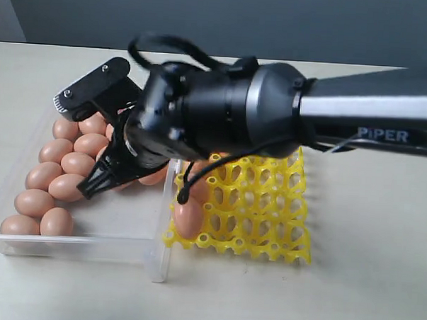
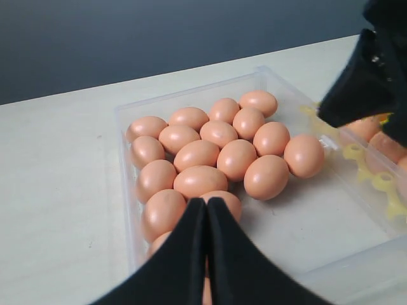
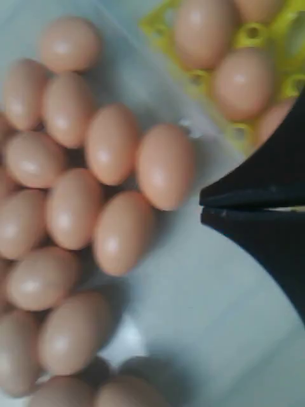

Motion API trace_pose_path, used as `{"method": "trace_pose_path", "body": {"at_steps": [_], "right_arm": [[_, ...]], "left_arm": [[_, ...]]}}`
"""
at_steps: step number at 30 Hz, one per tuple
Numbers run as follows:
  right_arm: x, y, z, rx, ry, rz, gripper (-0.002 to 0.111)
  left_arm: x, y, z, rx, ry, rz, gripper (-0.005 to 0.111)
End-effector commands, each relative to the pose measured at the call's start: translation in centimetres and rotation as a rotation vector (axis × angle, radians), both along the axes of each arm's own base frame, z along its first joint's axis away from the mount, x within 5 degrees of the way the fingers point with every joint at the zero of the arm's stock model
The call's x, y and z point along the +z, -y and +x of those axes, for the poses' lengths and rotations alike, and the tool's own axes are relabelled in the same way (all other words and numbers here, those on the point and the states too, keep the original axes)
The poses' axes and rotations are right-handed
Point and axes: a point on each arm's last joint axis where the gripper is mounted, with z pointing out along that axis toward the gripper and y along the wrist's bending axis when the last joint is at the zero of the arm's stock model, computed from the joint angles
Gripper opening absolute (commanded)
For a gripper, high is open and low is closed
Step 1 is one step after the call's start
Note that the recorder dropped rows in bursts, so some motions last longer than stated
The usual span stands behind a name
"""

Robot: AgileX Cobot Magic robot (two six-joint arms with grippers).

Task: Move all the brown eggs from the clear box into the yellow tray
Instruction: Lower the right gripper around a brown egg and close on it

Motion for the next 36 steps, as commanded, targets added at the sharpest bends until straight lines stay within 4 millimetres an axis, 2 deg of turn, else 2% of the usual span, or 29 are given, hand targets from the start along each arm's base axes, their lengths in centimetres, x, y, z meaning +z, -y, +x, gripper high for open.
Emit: {"method": "trace_pose_path", "body": {"at_steps": [1, 2, 4, 6, 8, 12, 14, 16, 18, 21, 24, 25, 26, 29, 33, 36], "right_arm": [[2.2, 1.1, -2.2, 0.13, -0.294, -0.257, 0.0], [2.8, 1.3, -2.5, 0.203, -0.318, -0.315, 0.0], [4.1, 0.9, -2.2, 0.265, -0.279, -0.313, 0.0], [5.0, 0.0, -1.1, 0.287, -0.183, -0.253, -0.001], [4.9, -0.6, 0.8, 0.269, -0.135, -0.208, -0.001], [1.9, -1.4, 4.2, 0.241, -0.213, -0.229, -0.001], [0.1, -1.8, 5.0, 0.263, -0.265, -0.296, -0.001], [-1.0, -2.0, 5.7, 0.257, -0.223, -0.362, 0.001], [-1.1, -2.8, 5.9, 0.221, -0.111, -0.385, 0.007], [-0.3, -4.6, 5.7, 0.148, 0.097, -0.339, 0.021], [0.3, -6.3, 4.9, 0.181, 0.21, -0.261, 0.025], [0.4, -7.0, 4.4, 0.213, 0.217, -0.222, 0.024], [0.2, -7.9, 3.5, 0.326, 0.196, -0.195, 0.024], [-0.3, -8.3, 2.3, 0.516, 0.126, -0.202, 0.024], [-0.7, -8.0, 2.0, 0.594, 0.096, -0.27, 0.024], [-0.7, -7.6, 2.7, 0.615, 0.114, -0.285, 0.024]], "left_arm": [[0.0, 0.0, 0.0, -0.001, 0.013, -0.003, 0.0], [0.0, 0.0, 0.0, -0.001, 0.013, -0.003, 0.0], [0.0, 0.0, 0.0, -0.001, 0.013, -0.003, 0.0], [0.0, 0.0, 0.0, -0.001, 0.013, -0.003, 0.0], [0.0, 0.0, 0.0, -0.001, 0.013, -0.003, 0.0], [0.0, 0.0, 0.0, -0.001, 0.013, -0.003, 0.0], [0.0, 0.0, 0.0, -0.001, 0.013, -0.003, 0.0], [0.0, 0.0, 0.0, -0.001, 0.013, -0.003, 0.0], [0.0, 0.0, 0.0, -0.001, 0.013, -0.003, 0.0], [0.0, 0.0, 0.0, -0.001, 0.013, -0.003, 0.0], [0.0, 0.0, 0.0, -0.001, 0.013, -0.003, 0.0], [0.0, 0.0, 0.0, -0.001, 0.013, -0.003, 0.0], [0.0, 0.0, 0.0, -0.001, 0.013, -0.003, 0.0], [0.0, 0.0, 0.0, -0.001, 0.013, -0.003, 0.0], [0.0, 0.0, 0.0, -0.001, 0.013, -0.003, 0.0], [0.0, 0.0, 0.0, -0.001, 0.013, -0.003, 0.0]]}}
